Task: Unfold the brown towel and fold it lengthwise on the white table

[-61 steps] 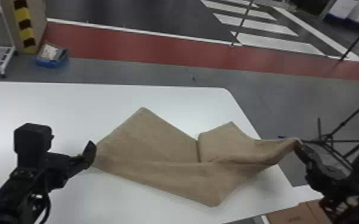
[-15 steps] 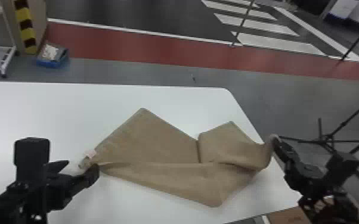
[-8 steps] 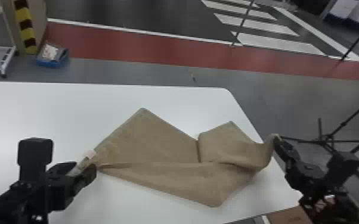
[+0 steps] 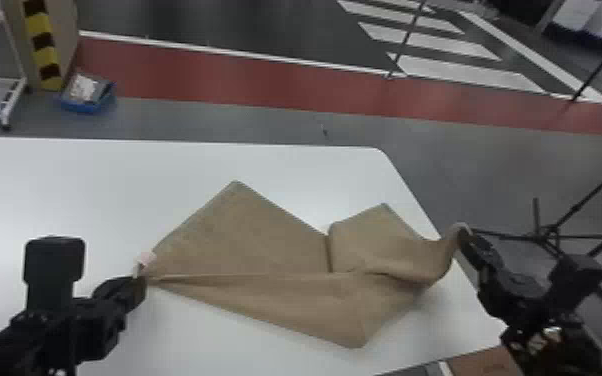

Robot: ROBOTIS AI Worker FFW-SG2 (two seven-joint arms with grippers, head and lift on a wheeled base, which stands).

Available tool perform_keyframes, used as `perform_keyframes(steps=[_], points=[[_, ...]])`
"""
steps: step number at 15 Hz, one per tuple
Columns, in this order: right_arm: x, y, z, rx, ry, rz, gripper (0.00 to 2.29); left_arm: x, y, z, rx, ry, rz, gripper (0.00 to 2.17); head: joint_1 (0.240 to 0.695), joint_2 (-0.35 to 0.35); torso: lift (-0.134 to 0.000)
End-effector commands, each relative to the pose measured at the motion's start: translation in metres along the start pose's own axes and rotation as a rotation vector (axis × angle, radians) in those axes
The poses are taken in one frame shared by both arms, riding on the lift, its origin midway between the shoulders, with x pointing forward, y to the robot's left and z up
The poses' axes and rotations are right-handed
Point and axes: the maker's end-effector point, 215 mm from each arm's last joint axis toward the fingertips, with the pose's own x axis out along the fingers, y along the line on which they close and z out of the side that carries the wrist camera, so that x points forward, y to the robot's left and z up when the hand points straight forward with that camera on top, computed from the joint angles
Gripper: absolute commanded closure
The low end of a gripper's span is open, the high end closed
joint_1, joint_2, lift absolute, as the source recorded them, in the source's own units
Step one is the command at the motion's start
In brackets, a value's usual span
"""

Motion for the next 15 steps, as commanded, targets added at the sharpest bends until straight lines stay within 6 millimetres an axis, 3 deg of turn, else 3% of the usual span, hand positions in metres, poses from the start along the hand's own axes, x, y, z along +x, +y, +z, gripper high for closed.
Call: perform_keyframes(steps=[1, 4, 8, 10, 12, 15], points=[[0.000, -0.001, 0.002, -0.003, -0.004, 0.001, 1.48, -0.014, 0.000, 0.016, -0.005, -0.061, 0.013, 1.80, 0.695, -0.350, -0.123], [0.002, -0.002, 0.021, -0.042, -0.024, 0.007, 1.48, -0.052, 0.015, 0.056, -0.015, -0.172, 0.080, 1.80, 0.695, -0.350, -0.123], [0.010, -0.030, 0.047, -0.124, -0.008, -0.008, 1.48, -0.130, 0.065, 0.110, -0.032, -0.314, 0.223, 1.80, 0.695, -0.350, -0.123], [0.012, -0.033, 0.040, -0.127, 0.041, 0.016, 1.48, -0.167, 0.079, 0.125, -0.060, -0.356, 0.248, 1.80, 0.695, -0.350, -0.123], [0.012, -0.018, 0.016, -0.077, 0.112, 0.063, 1.48, -0.176, 0.085, 0.126, -0.071, -0.349, 0.262, 1.80, 0.695, -0.350, -0.123], [0.039, 0.049, -0.006, 0.031, 0.225, 0.183, 1.48, -0.179, 0.103, 0.147, -0.074, -0.389, 0.287, 1.80, 0.695, -0.350, -0.123]])
